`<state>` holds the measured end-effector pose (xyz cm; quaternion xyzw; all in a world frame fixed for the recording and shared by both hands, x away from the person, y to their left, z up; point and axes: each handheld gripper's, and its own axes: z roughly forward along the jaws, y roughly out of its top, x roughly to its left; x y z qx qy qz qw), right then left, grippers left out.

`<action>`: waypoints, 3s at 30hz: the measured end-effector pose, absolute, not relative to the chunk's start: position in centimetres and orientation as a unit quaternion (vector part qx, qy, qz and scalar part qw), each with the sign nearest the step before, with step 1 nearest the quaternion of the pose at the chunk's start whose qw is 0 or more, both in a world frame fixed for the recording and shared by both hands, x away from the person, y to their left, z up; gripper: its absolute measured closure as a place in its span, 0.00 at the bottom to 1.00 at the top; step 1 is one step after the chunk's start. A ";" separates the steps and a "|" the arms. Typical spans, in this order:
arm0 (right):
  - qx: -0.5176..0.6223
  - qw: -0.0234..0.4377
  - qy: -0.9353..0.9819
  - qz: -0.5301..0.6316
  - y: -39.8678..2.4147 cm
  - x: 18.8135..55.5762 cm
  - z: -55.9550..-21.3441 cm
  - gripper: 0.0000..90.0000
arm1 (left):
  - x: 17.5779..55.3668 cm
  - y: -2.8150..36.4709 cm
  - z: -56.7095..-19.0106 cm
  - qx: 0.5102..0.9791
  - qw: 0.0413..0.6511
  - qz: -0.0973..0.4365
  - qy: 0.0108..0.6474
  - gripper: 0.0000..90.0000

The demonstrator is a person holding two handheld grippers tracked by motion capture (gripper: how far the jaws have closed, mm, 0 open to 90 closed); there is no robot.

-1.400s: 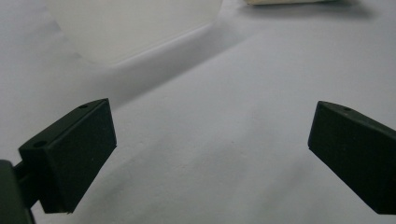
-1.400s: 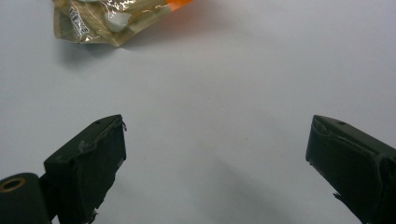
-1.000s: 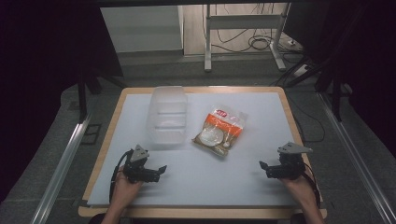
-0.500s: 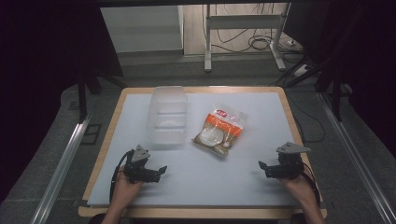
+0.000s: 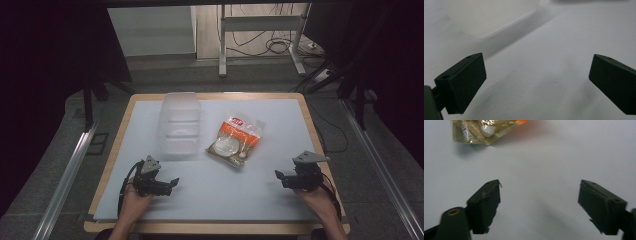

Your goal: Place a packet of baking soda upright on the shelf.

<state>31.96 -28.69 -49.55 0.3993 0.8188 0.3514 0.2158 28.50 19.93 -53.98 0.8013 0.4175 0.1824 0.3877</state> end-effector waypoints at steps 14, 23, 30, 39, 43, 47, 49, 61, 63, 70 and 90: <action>0.359 0.159 0.843 0.368 -25.8 33.1 -48.2 0.80 | 28.5 19.8 -53.9 0.802 0.384 0.190 0.416 0.01; 0.314 0.162 0.871 0.340 -22.6 35.7 -47.7 0.99 | 28.5 19.7 -54.0 0.804 0.382 0.190 0.413 0.01; 0.294 0.163 0.870 0.360 -18.8 38.9 -47.2 0.98 | 28.5 19.7 -54.0 0.804 0.383 0.190 0.413 0.01; 0.270 0.171 0.882 0.346 -13.1 42.4 -47.6 0.98 | 28.4 19.6 -54.0 0.807 0.384 0.186 0.407 0.01; 0.269 0.174 0.883 0.343 -11.4 44.0 -47.9 0.98 | 28.5 19.5 -54.0 0.809 0.383 0.187 0.405 0.01; 0.264 0.176 0.886 0.338 -9.7 45.4 -48.1 0.98 | 28.5 19.5 -54.0 0.810 0.382 0.187 0.403 0.01; 0.266 0.174 0.887 0.336 -9.0 46.0 -48.2 0.97 | 28.5 19.5 -54.0 0.812 0.382 0.186 0.401 0.01; 0.288 0.183 0.888 0.309 -6.5 50.0 -49.9 0.97 | 28.5 19.4 -53.9 0.812 0.385 0.184 0.398 0.01; 0.287 0.185 0.890 0.304 -6.3 50.2 -50.0 0.97 | 28.5 19.4 -54.0 0.813 0.384 0.184 0.398 0.01; 0.295 0.186 0.899 0.267 -6.6 50.9 -50.3 0.98 | 28.5 19.2 -53.9 0.814 0.384 0.185 0.394 0.01; 0.325 0.174 0.901 0.229 -9.6 51.7 -51.2 0.98 | 28.4 19.2 -53.9 0.815 0.383 0.186 0.394 0.01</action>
